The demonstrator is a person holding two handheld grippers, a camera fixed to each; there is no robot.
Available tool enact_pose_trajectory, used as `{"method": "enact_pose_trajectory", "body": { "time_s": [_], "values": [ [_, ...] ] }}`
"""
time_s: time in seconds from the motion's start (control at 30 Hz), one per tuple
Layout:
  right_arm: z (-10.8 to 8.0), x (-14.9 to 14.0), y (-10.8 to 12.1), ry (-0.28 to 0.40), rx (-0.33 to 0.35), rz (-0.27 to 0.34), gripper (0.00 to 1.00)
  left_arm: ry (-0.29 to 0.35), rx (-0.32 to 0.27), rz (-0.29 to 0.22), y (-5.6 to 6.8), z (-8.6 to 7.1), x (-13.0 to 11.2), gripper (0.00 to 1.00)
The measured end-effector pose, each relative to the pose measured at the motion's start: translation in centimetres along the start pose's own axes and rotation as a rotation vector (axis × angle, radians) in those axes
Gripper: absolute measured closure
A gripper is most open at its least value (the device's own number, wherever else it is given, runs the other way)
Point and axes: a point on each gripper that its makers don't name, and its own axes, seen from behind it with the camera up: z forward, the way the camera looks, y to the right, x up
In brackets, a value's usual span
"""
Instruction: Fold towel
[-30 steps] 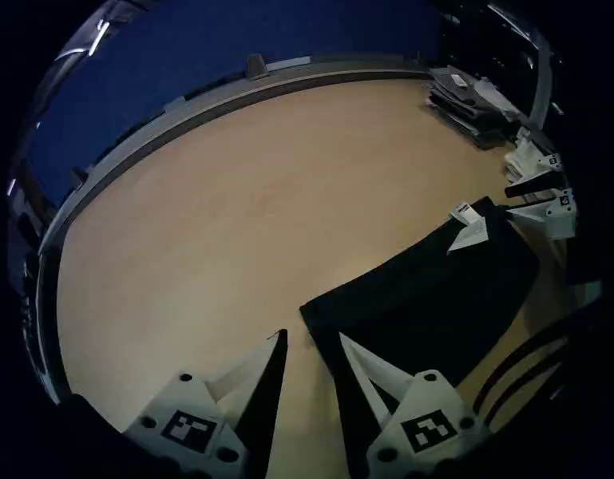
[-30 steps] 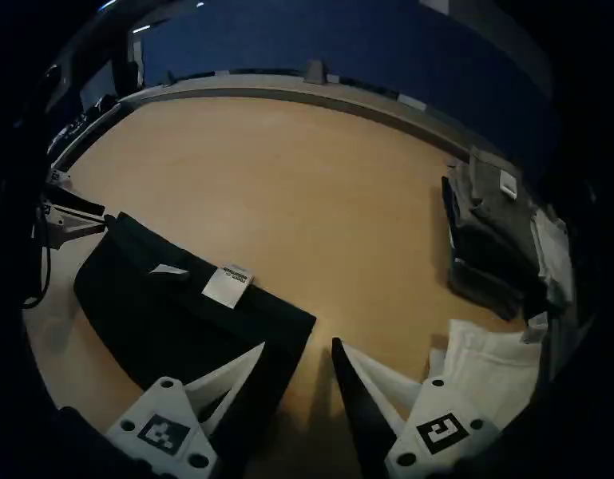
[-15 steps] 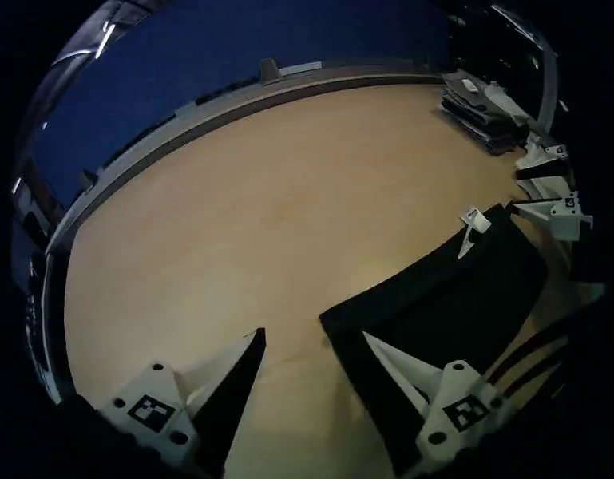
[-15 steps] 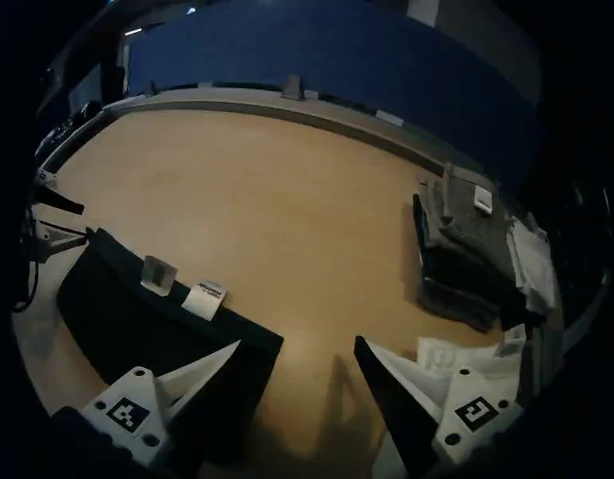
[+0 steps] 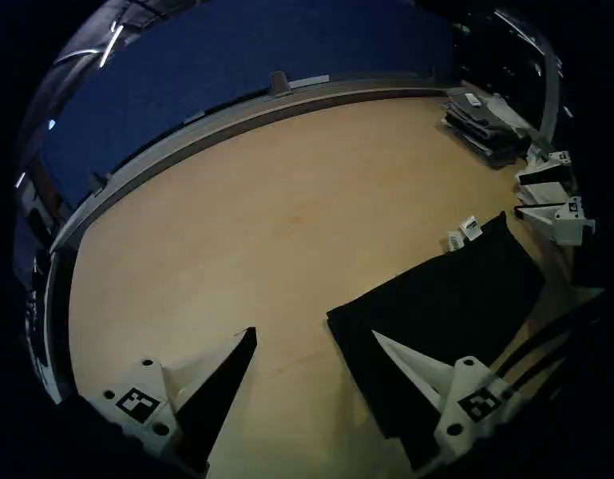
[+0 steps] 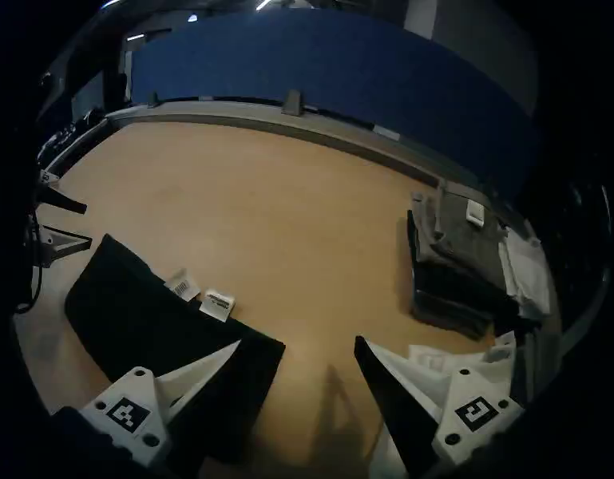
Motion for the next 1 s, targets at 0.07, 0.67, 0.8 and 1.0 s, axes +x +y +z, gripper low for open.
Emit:
{"method": "enact_pose_trajectory", "body": {
  "time_s": [0.07,0.67,0.8,1.0],
  "values": [
    [-0.3,-0.2,-0.1,0.000,0.004,0.001,0.00,-0.001,0.000,-0.003,0.0,-0.3,-0.2,0.03],
    [-3.9,-5.5,-3.2,-0.044,0.085,-0.006,0.00,-0.019,-0.041,-0.075,1.9,-3.8,-4.8,0.03],
    [-4.7,-7.0,-4.2,-0.053,0.118,-0.012,0.00,-0.031,-0.063,-0.092,2.8,-5.1,-6.8,0.03],
    [-5.9,-8.8,-5.5,-0.054,0.190,-0.026,0.00,-0.039,-0.103,-0.106,3.9,-6.6,-9.3,0.03]
  ]
}}
